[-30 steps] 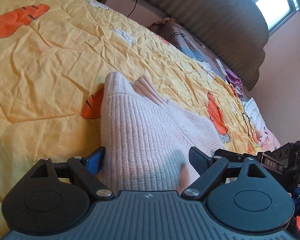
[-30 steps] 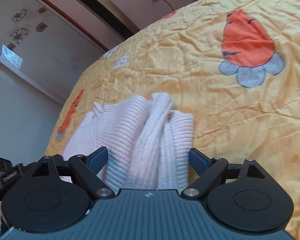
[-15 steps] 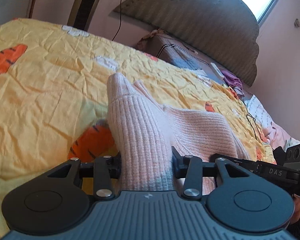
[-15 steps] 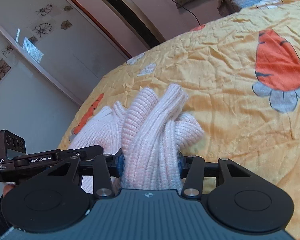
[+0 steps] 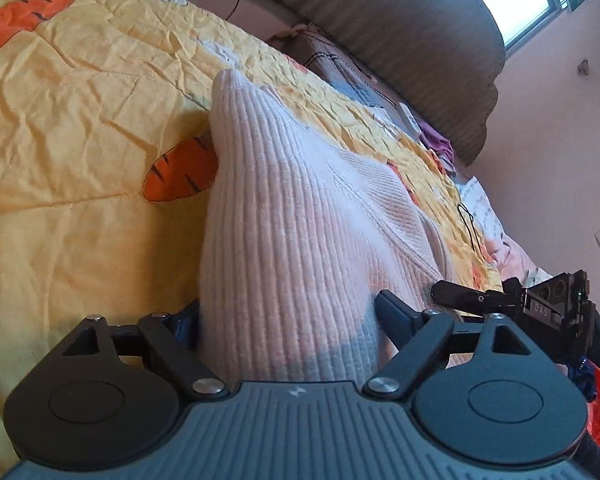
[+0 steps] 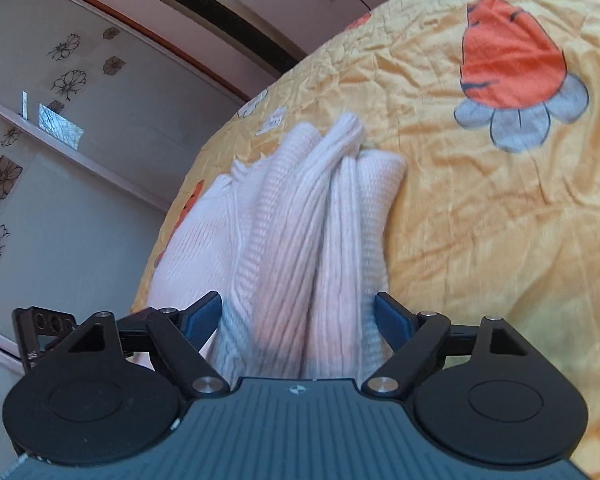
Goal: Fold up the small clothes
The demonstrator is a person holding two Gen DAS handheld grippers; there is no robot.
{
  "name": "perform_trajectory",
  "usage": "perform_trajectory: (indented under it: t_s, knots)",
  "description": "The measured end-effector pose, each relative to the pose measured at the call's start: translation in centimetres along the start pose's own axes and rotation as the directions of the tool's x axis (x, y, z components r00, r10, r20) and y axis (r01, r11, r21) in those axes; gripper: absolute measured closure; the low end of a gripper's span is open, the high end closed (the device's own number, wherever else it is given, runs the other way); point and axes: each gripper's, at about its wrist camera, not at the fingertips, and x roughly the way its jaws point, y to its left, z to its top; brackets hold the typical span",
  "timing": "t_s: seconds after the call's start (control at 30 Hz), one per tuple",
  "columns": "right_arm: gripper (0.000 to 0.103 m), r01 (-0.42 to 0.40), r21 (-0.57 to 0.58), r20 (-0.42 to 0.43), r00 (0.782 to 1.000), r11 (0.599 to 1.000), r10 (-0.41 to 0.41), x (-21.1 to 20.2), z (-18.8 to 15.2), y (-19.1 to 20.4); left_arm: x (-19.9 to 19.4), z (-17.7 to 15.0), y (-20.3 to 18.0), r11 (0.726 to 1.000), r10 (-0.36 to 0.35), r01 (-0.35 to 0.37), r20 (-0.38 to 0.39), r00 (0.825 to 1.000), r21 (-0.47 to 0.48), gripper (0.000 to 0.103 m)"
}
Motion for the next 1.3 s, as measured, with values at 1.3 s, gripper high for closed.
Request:
perform_trajectory:
  t_s: [1.3]
  knots:
    - [0.052, 0.015, -0.155, 0.045, 0.999, 0.988, -0.008, -9.4, -12.4, 5.6, -8.2, -11.3, -6.3, 0.984, 0.134, -0.143, 0.081, 0.988, 0.106, 0.045]
